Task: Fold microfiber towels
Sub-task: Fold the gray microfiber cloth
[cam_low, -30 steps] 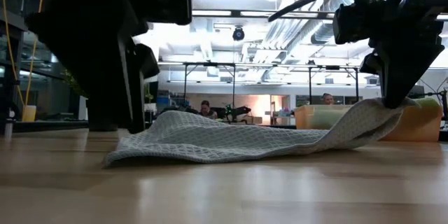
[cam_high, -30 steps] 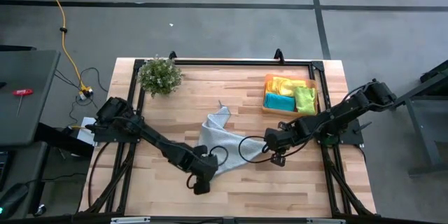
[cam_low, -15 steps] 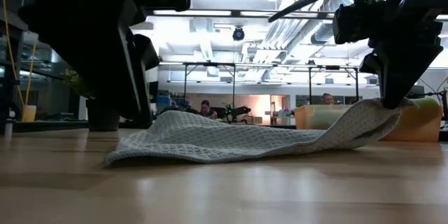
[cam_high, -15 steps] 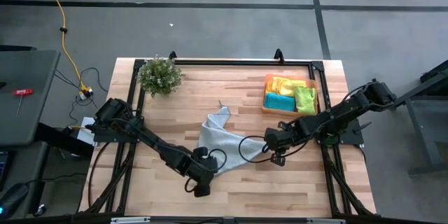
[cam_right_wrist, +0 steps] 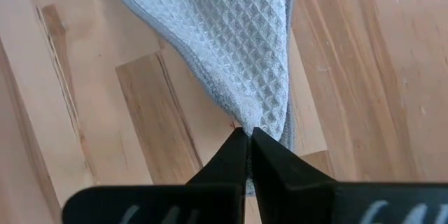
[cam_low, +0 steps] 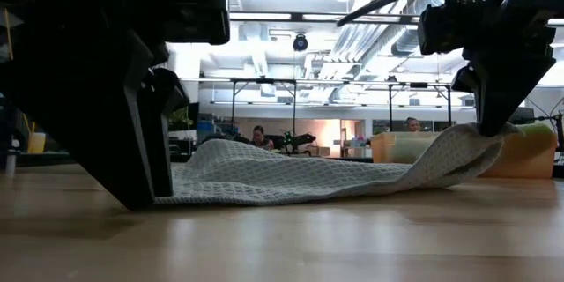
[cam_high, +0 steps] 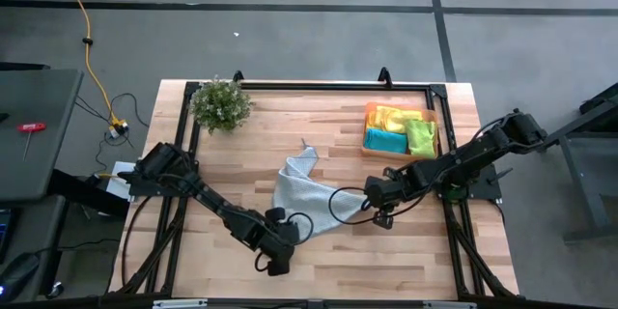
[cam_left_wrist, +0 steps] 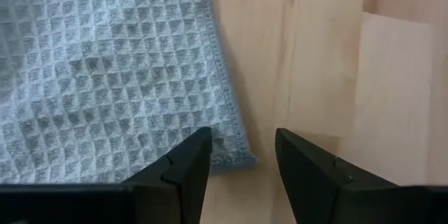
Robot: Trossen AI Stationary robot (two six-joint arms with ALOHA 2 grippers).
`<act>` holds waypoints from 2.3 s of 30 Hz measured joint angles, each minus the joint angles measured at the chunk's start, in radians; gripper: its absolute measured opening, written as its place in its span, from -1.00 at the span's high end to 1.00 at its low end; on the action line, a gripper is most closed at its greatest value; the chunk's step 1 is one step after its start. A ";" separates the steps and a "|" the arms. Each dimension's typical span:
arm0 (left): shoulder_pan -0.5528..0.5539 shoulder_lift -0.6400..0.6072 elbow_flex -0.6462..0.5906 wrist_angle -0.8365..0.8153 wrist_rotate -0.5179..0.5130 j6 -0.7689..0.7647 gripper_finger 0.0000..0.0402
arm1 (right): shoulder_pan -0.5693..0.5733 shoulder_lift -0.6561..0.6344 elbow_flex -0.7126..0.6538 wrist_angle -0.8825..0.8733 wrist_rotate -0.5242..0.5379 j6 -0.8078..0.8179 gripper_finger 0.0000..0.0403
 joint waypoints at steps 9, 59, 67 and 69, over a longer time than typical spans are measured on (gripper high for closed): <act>0.004 -0.008 0.015 -0.093 -0.038 0.012 0.92 | 0.002 0.000 0.000 0.005 -0.022 0.013 1.00; 0.579 -0.807 0.301 -0.893 -0.130 0.352 1.00 | -0.265 -0.047 0.725 -0.498 0.351 -0.360 1.00; 0.185 -0.800 -0.006 -0.672 -0.048 -0.082 1.00 | -0.048 -0.047 0.466 -0.286 0.120 -0.127 1.00; 0.088 -0.786 -0.071 -0.581 -0.041 -0.203 1.00 | 0.011 -0.047 0.388 -0.164 0.057 -0.048 1.00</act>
